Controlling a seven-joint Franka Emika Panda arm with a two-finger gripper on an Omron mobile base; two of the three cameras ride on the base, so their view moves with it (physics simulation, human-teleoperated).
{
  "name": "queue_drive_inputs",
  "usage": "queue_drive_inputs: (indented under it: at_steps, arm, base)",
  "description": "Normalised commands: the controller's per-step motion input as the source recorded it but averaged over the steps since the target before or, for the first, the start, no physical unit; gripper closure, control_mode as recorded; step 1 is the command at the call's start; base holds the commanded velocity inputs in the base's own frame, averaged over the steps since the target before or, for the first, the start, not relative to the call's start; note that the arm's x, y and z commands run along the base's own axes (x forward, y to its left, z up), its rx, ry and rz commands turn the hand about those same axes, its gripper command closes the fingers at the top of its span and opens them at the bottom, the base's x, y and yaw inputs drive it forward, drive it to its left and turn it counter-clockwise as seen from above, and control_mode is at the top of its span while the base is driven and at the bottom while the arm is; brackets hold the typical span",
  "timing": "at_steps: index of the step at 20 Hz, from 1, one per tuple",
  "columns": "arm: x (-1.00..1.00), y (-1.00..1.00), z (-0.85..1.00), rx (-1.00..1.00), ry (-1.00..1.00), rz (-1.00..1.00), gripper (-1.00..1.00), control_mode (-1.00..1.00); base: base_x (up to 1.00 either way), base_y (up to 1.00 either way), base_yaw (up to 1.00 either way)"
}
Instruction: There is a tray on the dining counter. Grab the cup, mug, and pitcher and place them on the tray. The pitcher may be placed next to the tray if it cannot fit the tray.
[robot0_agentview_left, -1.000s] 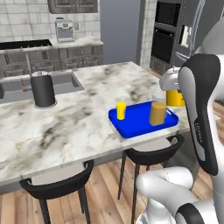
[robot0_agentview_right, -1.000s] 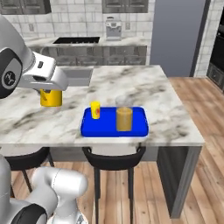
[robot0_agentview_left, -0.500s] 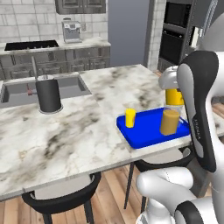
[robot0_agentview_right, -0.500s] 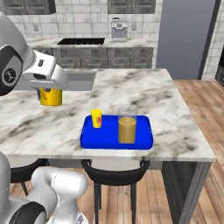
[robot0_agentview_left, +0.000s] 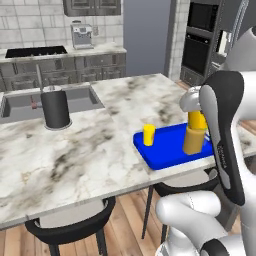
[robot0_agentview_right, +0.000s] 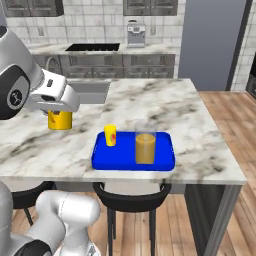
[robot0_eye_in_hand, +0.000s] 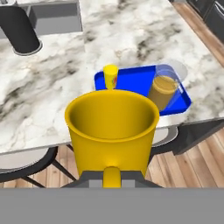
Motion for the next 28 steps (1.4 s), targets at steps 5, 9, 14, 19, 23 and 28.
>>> queue_drive_inputs:
  at_steps: [5,9,14,19,23,28]
  arm:
    - [0.03,0.0,-0.68,0.0,-0.03,0.0,1.0,-1.0]
    - [0.2,0.0,-0.49,0.0,-0.01,0.0,1.0,-1.0]
    - [0.35,0.0,-0.39,0.0,0.0,-0.01,1.0,-1.0]
    - [0.35,0.0,-0.36,0.0,0.0,-0.02,1.0,-1.0]
    - [0.32,0.0,-0.38,0.0,-0.01,-0.04,1.0,-1.0]
    - [0.32,-0.03,-0.29,0.0,-0.03,-0.04,1.0,-1.0]
  base:
    - [0.0,0.0,0.0]
    - [0.0,0.0,0.0]
    - [0.0,0.0,0.0]
    - [0.0,0.0,0.0]
    - [0.0,0.0,0.0]
    - [0.0,0.0,0.0]
